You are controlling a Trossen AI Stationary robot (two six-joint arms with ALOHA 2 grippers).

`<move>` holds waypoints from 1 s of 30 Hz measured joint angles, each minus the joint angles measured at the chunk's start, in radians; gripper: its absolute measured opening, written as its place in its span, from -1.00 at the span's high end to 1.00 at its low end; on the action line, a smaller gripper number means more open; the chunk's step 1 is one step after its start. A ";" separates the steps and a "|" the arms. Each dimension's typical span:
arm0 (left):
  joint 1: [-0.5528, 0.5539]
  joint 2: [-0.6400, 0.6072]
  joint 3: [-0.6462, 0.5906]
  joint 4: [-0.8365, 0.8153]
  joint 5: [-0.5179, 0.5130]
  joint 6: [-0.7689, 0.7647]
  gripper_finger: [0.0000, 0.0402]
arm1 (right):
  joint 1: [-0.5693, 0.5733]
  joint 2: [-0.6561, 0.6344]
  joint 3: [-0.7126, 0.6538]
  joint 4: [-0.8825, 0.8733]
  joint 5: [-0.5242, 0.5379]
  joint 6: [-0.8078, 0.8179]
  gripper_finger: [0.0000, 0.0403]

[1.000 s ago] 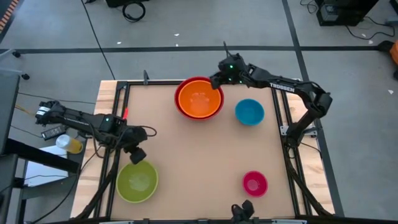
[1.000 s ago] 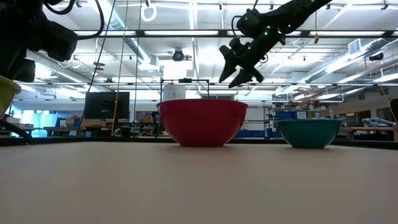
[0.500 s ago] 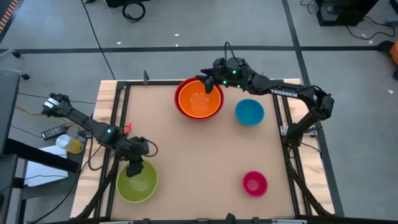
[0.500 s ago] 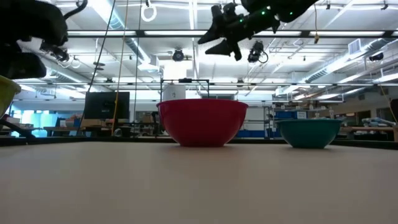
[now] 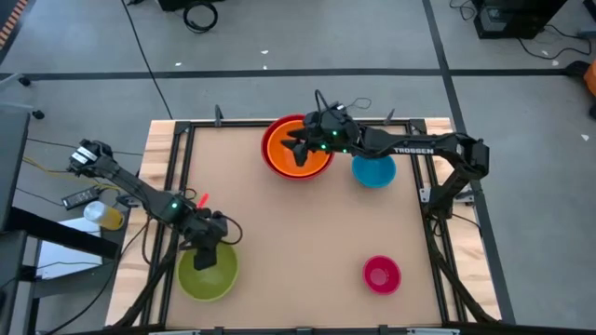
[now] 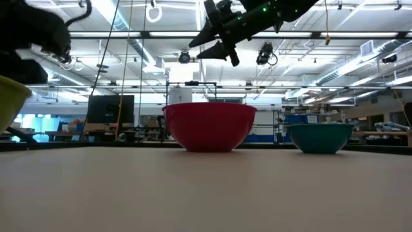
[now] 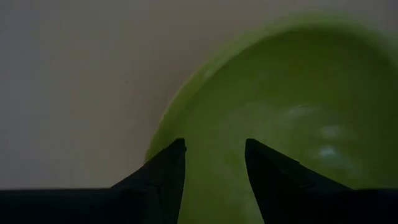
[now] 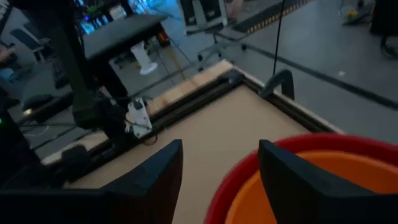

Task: Nest bowls inside each other
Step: Stack the green bowl on top of the orange bowl

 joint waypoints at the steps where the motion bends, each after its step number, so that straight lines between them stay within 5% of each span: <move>1: 0.000 -0.002 0.017 0.001 0.003 -0.011 0.17 | 0.002 -0.001 0.000 0.001 0.007 0.000 -0.04; 9: 0.000 -0.002 0.124 -0.084 -0.077 0.017 0.19 | -0.013 -0.002 0.000 0.001 0.011 0.011 -0.04; 21: -0.043 0.000 -0.114 0.024 0.040 -0.093 0.22 | -0.013 -0.002 0.000 0.000 -0.007 0.011 -0.04; 25: -0.040 0.001 -0.114 0.034 0.001 -0.081 0.41 | -0.009 -0.002 0.000 0.001 -0.007 0.011 -0.03; 30: -0.019 0.001 -0.114 0.047 -0.001 -0.084 0.90 | -0.009 -0.002 0.000 0.001 -0.006 0.049 -0.03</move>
